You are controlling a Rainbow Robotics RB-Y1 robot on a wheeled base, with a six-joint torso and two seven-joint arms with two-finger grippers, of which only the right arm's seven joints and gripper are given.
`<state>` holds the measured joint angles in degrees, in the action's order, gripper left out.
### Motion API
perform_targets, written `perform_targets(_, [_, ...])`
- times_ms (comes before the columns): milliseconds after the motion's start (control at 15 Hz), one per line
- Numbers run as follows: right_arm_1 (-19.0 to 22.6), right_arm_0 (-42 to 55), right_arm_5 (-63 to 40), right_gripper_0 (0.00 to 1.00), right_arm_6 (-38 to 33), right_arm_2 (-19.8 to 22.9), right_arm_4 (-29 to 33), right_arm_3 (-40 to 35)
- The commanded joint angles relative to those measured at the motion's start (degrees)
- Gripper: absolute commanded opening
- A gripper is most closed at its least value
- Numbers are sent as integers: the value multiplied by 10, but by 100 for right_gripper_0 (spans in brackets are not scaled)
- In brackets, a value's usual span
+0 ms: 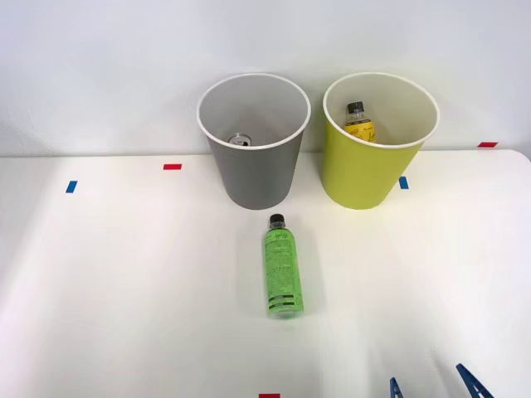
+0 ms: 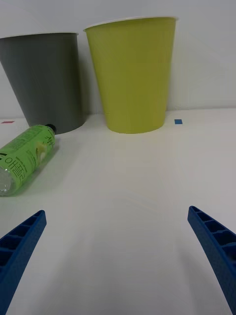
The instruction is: Put cans in the gray bin, plastic bottles in the light green bin
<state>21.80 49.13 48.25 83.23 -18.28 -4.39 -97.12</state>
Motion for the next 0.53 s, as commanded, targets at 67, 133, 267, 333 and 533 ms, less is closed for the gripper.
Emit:
perform_targets(67, [0, 0, 0, 100, 0, 0, 0, 0])
perform_targets(133, [0, 0, 0, 100, 0, 0, 0, 0])
perform_targets(267, [0, 0, 0, 100, 0, 0, 0, 0])
perform_targets(333, [0, 0, 0, 100, 0, 0, 0, 0])
perform_targets(533, [0, 0, 0, 100, 0, 0, 0, 0])
